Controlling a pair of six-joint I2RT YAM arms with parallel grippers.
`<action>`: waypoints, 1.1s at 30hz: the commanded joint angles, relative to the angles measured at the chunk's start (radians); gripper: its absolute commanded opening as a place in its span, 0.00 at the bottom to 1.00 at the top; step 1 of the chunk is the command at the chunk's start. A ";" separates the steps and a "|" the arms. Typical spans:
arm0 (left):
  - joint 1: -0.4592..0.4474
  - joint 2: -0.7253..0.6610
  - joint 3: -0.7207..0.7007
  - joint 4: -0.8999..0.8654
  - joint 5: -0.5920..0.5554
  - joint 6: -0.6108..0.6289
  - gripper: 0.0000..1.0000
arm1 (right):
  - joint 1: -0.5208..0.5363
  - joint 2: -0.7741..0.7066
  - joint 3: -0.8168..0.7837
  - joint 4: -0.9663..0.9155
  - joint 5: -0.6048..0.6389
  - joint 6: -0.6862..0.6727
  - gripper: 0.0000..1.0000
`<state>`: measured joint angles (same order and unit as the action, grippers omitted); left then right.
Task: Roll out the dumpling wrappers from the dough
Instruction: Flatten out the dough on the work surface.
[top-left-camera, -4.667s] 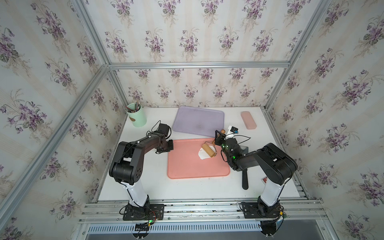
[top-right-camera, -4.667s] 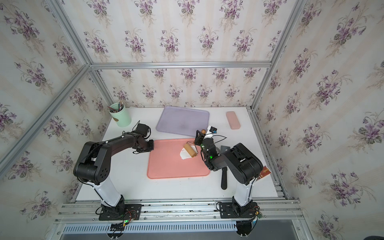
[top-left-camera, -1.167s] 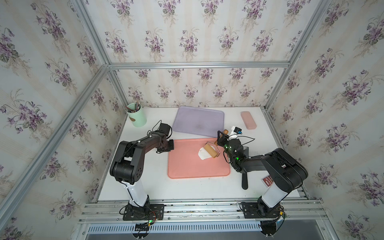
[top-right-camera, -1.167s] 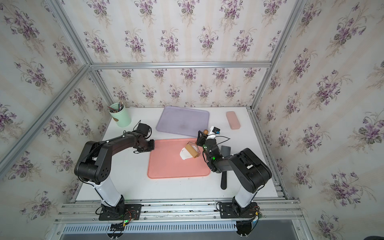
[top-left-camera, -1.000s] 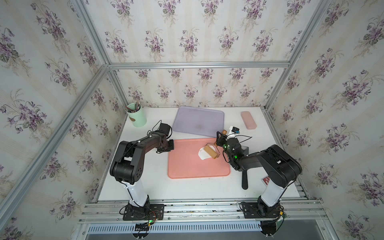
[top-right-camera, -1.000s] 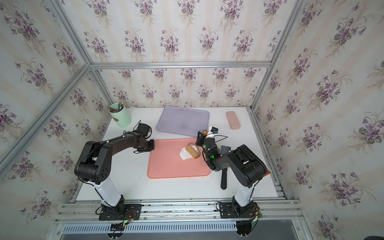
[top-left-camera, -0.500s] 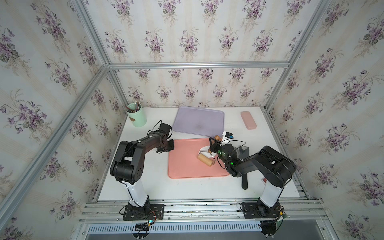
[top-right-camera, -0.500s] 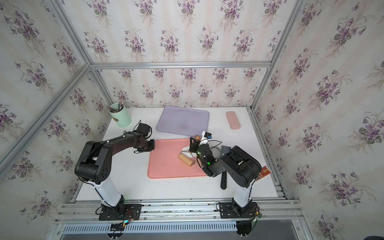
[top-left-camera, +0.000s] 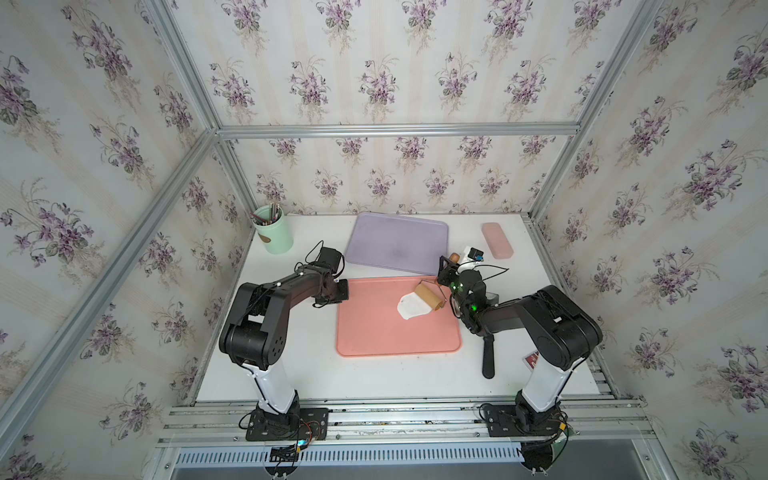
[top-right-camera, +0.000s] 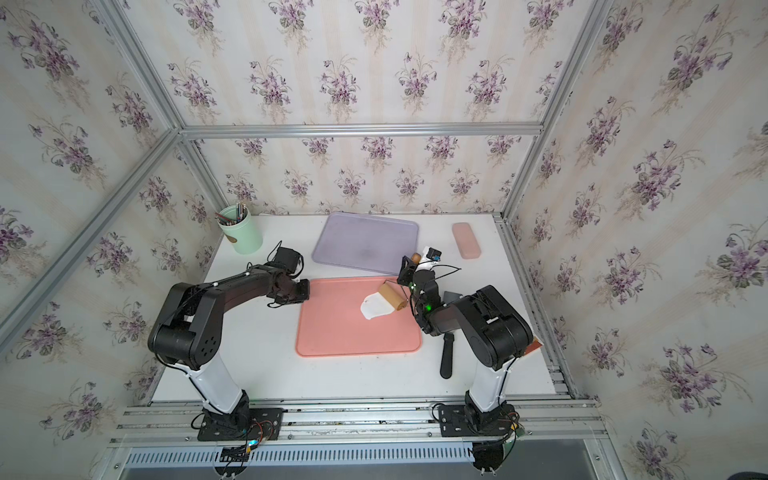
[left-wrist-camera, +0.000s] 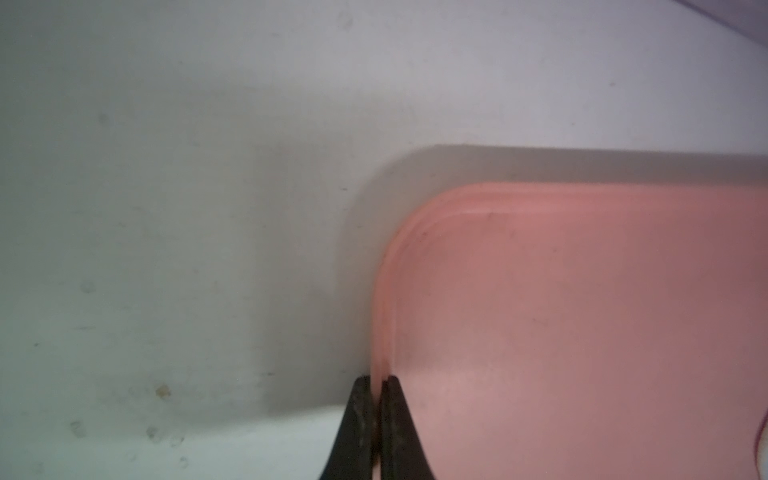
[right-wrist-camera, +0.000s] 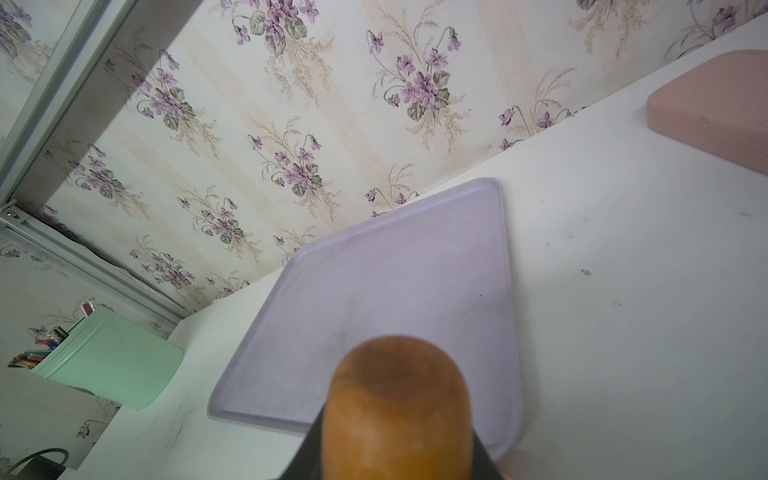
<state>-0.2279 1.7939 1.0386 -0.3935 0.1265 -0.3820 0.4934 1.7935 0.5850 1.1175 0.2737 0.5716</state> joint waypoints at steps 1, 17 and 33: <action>-0.004 0.016 -0.013 -0.073 0.015 0.005 0.00 | 0.033 -0.011 -0.014 -0.096 0.077 -0.115 0.00; -0.007 0.007 -0.020 -0.081 0.021 -0.002 0.00 | 0.326 0.070 -0.055 -0.044 0.293 -0.128 0.00; -0.008 -0.006 -0.025 -0.088 0.008 -0.009 0.00 | 0.325 0.122 -0.046 -0.016 0.196 0.039 0.00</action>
<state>-0.2344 1.7794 1.0222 -0.3878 0.1387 -0.3794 0.8013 1.8874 0.5465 1.2934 0.5278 0.5808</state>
